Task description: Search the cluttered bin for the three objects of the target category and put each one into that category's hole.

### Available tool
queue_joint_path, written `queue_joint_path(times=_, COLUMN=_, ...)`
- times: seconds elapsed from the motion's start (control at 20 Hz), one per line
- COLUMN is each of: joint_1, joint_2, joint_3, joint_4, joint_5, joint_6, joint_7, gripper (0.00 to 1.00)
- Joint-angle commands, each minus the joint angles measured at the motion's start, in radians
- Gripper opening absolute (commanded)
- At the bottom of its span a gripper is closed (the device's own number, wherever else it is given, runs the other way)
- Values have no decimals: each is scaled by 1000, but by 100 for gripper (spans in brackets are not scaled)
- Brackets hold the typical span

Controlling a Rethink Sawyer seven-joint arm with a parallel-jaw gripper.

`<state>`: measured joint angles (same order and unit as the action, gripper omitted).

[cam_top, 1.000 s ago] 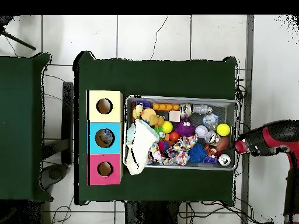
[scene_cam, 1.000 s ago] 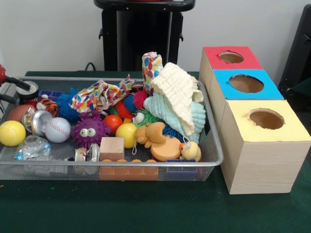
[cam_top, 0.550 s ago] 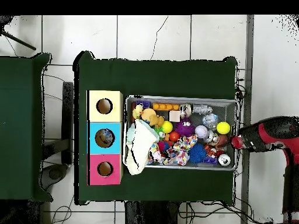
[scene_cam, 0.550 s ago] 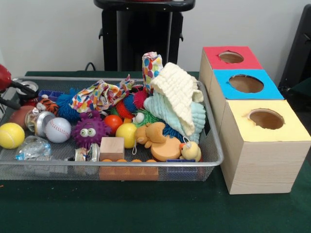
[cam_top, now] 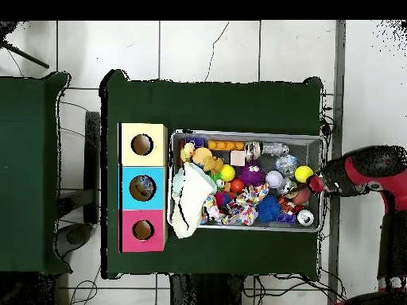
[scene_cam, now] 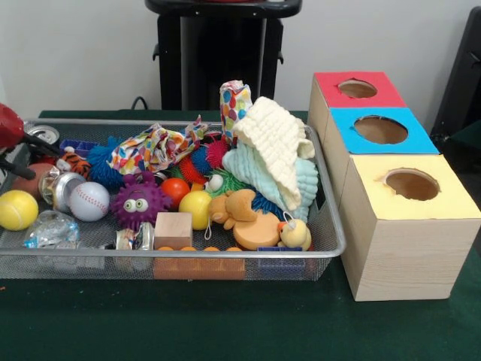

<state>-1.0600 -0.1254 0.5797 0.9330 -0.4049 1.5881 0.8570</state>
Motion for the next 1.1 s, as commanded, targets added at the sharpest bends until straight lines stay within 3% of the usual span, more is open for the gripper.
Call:
queue_joint_path(times=0.05, joint_1=59, joint_2=43, joint_3=50, joint_4=-83, joint_5=3, joint_6=-33, joint_7=-115, gripper=100)
queue_joint_path(times=0.45, joint_1=84, joint_2=61, joint_3=70, joint_4=-170, joint_5=-5, joint_6=-84, joint_7=-144, gripper=100)
queue_joint_path(times=0.85, joint_1=66, joint_2=-1, joint_3=55, joint_4=-100, joint_5=-14, joint_6=-276, joint_7=-113, gripper=100)
queue_joint_path(times=1.1, joint_1=82, joint_2=-29, joint_3=42, joint_4=-120, joint_5=-32, joint_6=-310, joint_7=-135, gripper=100)
